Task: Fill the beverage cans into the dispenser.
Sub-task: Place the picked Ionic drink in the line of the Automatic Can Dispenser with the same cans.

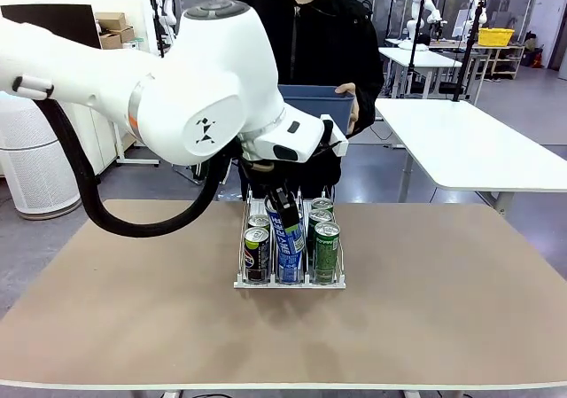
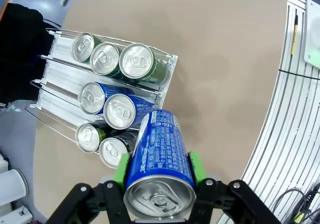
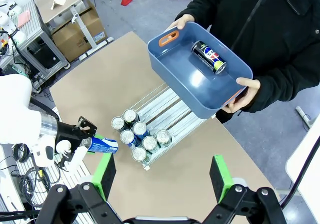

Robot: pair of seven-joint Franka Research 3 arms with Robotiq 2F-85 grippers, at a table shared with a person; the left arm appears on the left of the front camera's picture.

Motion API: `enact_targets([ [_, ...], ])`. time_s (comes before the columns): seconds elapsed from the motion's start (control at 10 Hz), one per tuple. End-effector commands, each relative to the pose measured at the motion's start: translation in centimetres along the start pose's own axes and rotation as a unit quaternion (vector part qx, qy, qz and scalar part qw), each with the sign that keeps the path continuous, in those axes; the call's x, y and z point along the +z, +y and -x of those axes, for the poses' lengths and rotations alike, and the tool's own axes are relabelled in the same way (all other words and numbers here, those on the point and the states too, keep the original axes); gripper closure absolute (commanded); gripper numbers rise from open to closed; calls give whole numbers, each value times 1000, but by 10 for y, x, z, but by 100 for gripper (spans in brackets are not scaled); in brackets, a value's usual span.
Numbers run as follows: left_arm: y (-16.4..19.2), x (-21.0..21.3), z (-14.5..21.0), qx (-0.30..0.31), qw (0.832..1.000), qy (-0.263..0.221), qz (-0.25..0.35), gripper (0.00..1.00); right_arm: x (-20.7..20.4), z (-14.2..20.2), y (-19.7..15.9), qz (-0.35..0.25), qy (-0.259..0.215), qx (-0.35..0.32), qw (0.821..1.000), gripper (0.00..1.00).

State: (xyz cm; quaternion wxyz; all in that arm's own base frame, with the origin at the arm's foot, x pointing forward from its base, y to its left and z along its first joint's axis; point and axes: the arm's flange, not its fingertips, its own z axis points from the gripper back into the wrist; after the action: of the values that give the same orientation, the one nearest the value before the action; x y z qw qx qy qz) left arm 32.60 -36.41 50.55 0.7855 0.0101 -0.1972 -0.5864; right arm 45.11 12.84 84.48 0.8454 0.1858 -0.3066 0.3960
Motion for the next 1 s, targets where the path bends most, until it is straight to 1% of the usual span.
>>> enact_targets([
  [0.0,-1,-17,-3,29,1000,-5,1,43,1,0,1,-1,1,1,1000,0],
  [0.4,2,-43,-2,73,997,-10,2,43,1,0,1,-1,1,1,1000,0],
  [0.7,8,-60,-3,88,996,14,-25,43,1,0,1,-1,1,1,1000,0],
  [0.9,13,-72,-3,98,995,17,-23,43,1,0,1,-1,1,1,1000,0],
])
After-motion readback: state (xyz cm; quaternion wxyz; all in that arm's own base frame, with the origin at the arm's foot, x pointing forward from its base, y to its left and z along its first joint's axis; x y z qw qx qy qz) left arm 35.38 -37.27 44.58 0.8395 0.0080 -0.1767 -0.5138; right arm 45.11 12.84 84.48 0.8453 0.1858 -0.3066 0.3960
